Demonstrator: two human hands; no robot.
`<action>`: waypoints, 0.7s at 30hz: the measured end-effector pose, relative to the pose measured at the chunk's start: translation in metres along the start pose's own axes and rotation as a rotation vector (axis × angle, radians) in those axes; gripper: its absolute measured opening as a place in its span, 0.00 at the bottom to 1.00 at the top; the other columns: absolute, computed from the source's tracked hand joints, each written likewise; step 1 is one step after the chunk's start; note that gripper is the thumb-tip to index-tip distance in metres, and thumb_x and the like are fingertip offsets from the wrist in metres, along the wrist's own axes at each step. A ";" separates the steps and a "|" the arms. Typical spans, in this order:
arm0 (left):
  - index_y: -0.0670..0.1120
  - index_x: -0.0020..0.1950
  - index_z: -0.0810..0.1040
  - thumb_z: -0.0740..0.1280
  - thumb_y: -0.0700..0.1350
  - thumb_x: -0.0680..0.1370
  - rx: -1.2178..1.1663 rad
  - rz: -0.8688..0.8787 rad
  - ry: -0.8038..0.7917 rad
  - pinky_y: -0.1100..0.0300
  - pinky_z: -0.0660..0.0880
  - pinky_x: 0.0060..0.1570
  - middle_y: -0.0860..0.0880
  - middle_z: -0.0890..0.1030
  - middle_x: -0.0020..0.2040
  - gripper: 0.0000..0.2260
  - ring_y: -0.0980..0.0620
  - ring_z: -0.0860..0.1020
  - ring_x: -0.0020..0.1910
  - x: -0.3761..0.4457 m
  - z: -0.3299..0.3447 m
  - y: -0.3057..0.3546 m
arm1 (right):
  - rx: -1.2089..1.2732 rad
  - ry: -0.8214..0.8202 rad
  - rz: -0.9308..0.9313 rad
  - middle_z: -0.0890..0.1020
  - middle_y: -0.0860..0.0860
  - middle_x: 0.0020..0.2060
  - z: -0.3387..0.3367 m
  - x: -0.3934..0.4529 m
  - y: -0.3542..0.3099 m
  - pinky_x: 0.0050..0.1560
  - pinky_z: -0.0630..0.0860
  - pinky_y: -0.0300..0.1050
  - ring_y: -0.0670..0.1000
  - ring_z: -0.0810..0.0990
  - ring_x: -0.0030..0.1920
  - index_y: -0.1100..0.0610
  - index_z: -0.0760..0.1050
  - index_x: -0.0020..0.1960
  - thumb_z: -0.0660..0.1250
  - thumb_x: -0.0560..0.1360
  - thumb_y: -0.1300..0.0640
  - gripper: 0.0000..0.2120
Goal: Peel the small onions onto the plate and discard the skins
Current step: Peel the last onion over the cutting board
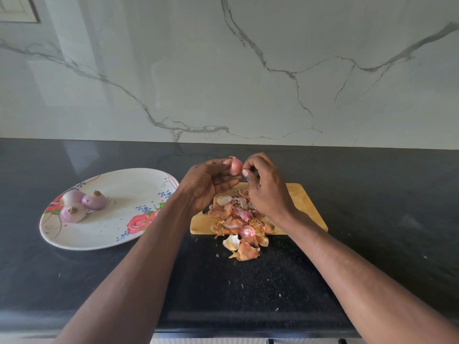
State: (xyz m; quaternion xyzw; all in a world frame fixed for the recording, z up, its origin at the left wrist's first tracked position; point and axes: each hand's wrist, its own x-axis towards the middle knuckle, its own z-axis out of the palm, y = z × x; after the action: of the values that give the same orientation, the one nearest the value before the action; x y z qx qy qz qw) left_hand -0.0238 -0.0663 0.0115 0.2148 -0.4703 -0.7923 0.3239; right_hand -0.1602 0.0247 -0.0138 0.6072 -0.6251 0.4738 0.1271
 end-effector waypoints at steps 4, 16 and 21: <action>0.37 0.56 0.80 0.67 0.34 0.78 -0.056 -0.011 -0.016 0.56 0.83 0.50 0.39 0.85 0.49 0.07 0.46 0.85 0.45 0.001 -0.001 0.001 | 0.031 0.036 0.038 0.78 0.50 0.48 -0.004 -0.001 -0.002 0.42 0.74 0.28 0.44 0.77 0.45 0.60 0.79 0.53 0.66 0.76 0.70 0.09; 0.35 0.56 0.80 0.66 0.33 0.78 -0.049 -0.033 -0.026 0.54 0.84 0.47 0.37 0.85 0.49 0.08 0.43 0.85 0.46 0.001 -0.002 0.001 | 0.127 0.086 0.008 0.82 0.51 0.49 -0.005 0.001 -0.003 0.48 0.80 0.39 0.48 0.81 0.48 0.61 0.83 0.53 0.76 0.72 0.63 0.10; 0.34 0.58 0.80 0.68 0.34 0.77 -0.027 -0.029 0.011 0.55 0.84 0.44 0.38 0.85 0.47 0.10 0.44 0.86 0.43 0.001 -0.003 0.002 | 0.129 0.045 -0.013 0.81 0.50 0.47 -0.005 0.001 -0.001 0.47 0.76 0.32 0.46 0.79 0.48 0.61 0.83 0.51 0.74 0.74 0.64 0.07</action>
State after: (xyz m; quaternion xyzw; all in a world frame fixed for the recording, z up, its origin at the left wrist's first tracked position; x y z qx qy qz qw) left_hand -0.0227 -0.0695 0.0118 0.2213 -0.4547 -0.8020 0.3179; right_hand -0.1613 0.0279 -0.0095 0.6073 -0.5863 0.5257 0.1051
